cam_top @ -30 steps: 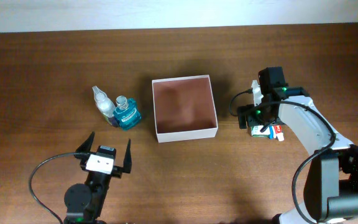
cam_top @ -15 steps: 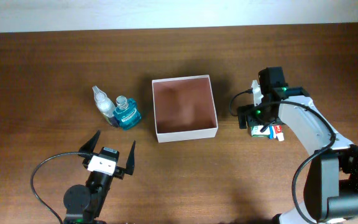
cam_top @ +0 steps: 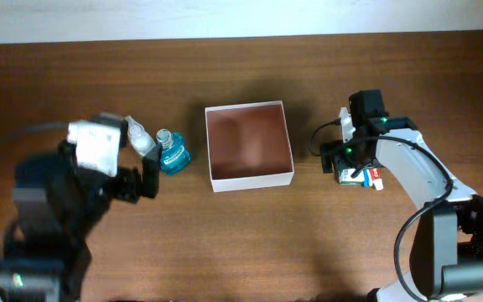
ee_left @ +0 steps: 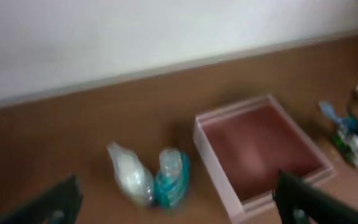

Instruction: Pack container

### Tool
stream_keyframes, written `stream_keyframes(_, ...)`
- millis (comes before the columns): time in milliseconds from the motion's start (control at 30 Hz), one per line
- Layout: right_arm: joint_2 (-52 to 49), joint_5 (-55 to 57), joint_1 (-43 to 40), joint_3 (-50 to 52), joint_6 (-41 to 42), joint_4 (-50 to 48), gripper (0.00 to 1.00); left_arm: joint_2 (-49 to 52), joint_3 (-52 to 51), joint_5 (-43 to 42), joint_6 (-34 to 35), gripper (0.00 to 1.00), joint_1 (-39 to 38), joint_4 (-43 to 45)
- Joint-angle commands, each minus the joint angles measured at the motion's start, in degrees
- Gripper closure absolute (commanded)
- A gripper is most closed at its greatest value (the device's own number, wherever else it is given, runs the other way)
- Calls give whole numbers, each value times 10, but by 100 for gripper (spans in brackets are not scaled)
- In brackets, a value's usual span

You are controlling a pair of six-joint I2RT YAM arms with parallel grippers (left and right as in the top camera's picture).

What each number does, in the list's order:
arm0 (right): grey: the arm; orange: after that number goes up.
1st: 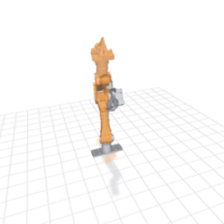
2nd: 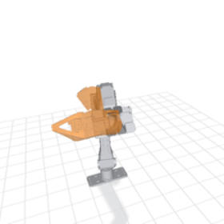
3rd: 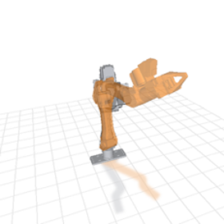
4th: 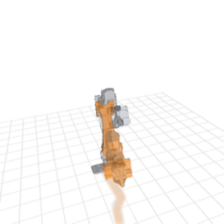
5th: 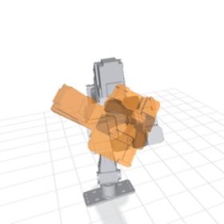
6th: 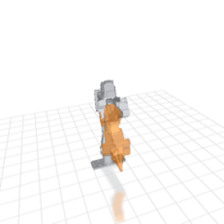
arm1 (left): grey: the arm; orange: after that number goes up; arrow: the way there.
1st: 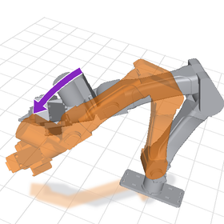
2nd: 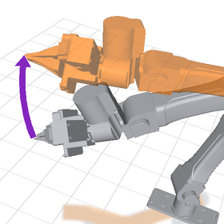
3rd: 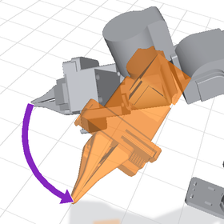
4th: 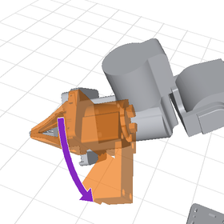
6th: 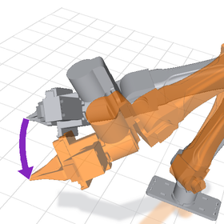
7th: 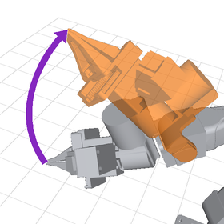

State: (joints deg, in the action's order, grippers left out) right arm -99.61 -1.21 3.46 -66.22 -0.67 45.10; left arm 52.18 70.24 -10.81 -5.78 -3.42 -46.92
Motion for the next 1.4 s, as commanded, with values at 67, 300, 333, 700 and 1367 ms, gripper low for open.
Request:
stream_keyframes(67,-1,-1,3,-10,-2,0,1,135,92,-82,5,1,1,-14)
stream_keyframes(300,-1,-1,3,-10,-2,0,1,248,92,-96,7,18,-1,-42)
stream_keyframes(333,-1,-1,3,-10,-2,0,1,253,92,-95,14,20,-3,-44)
stream_keyframes(700,-1,-1,3,-10,-2,0,1,309,91,179,168,31,-101,-45)
stream_keyframes(1367,-1,-1,3,-10,-2,0,1,412,91,169,203,45,-102,-6)
